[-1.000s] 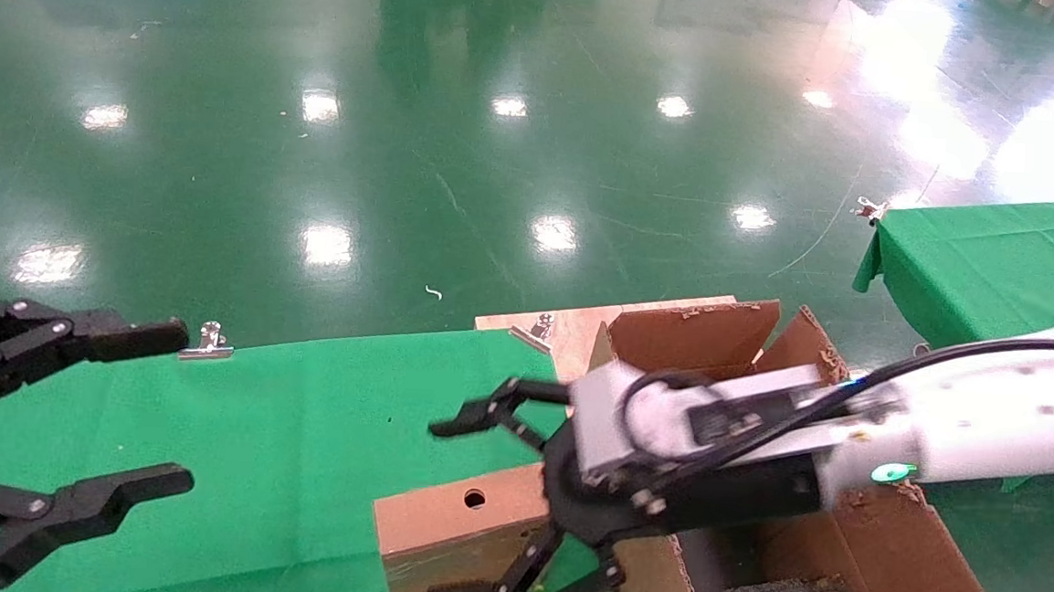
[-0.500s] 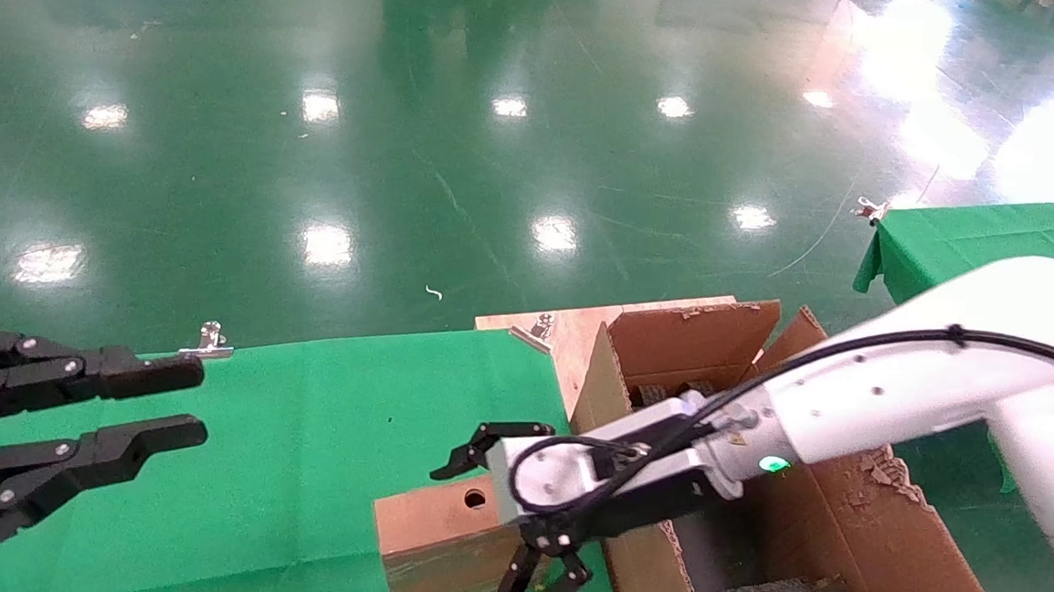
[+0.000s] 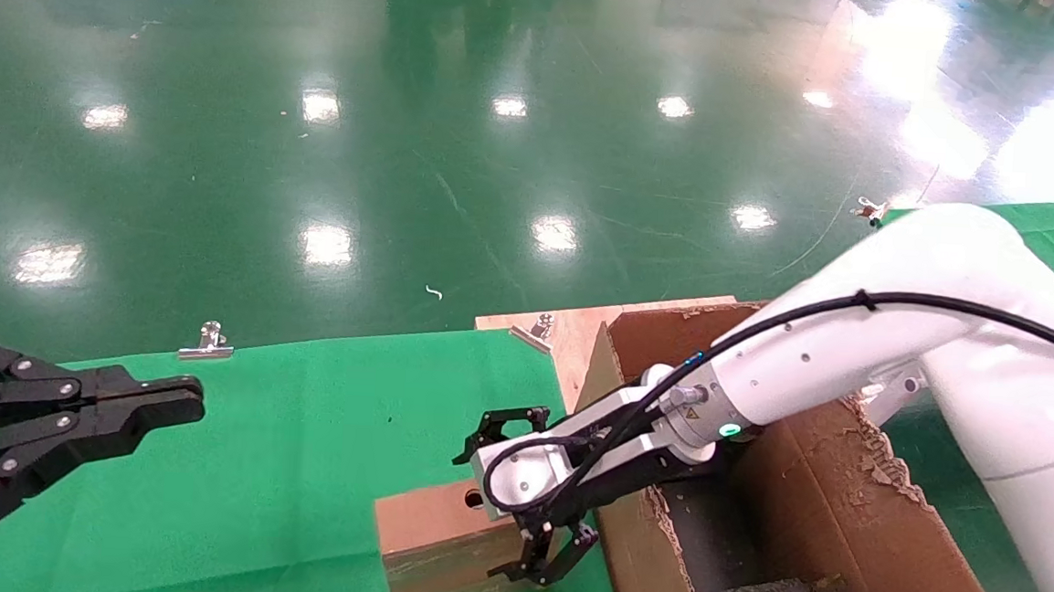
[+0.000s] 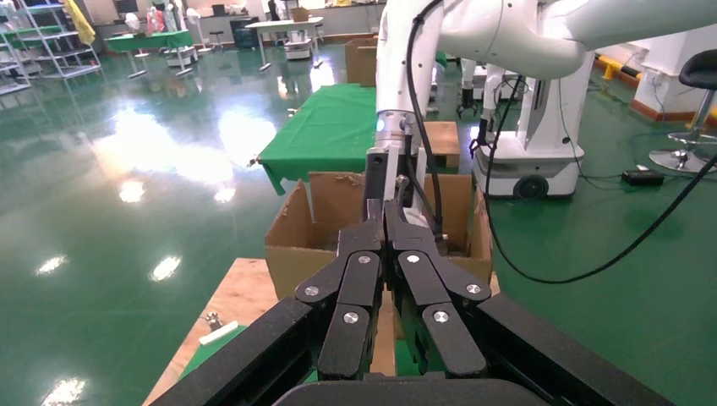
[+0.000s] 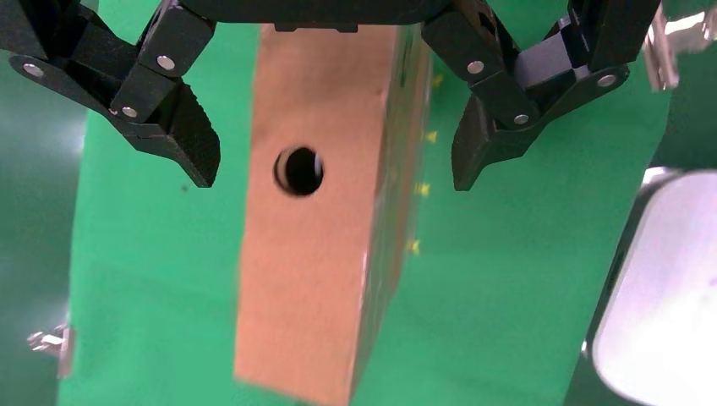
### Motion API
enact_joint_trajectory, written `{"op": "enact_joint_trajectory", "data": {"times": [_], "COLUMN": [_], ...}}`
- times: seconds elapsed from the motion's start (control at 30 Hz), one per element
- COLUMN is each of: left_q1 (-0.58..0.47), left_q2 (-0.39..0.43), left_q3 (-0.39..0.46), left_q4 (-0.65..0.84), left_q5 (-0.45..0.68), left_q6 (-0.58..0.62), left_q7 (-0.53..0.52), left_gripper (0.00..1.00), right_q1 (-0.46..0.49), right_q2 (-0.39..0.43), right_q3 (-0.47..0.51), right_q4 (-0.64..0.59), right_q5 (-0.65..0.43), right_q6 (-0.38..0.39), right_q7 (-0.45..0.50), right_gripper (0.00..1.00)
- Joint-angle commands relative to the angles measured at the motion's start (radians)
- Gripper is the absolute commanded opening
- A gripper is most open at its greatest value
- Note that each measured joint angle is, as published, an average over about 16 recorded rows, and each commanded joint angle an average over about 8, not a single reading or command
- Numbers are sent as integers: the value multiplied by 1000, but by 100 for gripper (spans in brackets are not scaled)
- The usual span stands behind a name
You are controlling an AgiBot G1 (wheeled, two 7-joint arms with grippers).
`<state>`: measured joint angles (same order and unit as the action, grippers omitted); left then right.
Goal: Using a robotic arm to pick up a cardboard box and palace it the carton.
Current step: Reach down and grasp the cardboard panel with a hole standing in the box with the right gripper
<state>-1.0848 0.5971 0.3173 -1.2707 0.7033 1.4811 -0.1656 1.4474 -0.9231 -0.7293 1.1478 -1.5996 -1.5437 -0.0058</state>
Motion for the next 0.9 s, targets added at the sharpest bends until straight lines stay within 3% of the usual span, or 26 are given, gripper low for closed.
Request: {"op": "enact_joint_trajectory", "data": {"times": [0.03, 0.1, 0.17, 0.33, 0.4, 0.9], "left_q1": [0, 0, 0, 0, 0, 0], "left_q2": [0, 0, 0, 0, 0, 0], "left_q3": [0, 0, 0, 0, 0, 0], "left_q4": [0, 0, 0, 0, 0, 0], "left_q5": [0, 0, 0, 0, 0, 0], "left_q6": [0, 0, 0, 0, 0, 0], "left_q7": [0, 0, 0, 0, 0, 0], "left_gripper": [51, 76, 100, 100, 100, 100], "right_q1": [14, 22, 29, 37, 36, 27], "right_q2": [-10, -17, -22, -28, -27, -21], "right_q3": [-13, -24, -33, -43, -42, -31], "right_q4": [-12, -19, -23, -28, -27, -22], "right_q5": [-18, -29, -37, -48, -46, -35], "right_q6": [-9, -13, -17, -21, -21, -18], "right_q7": [-6, -15, -21, -28, -27, -22], "right_gripper": [100, 97, 79, 16, 2, 0]}}
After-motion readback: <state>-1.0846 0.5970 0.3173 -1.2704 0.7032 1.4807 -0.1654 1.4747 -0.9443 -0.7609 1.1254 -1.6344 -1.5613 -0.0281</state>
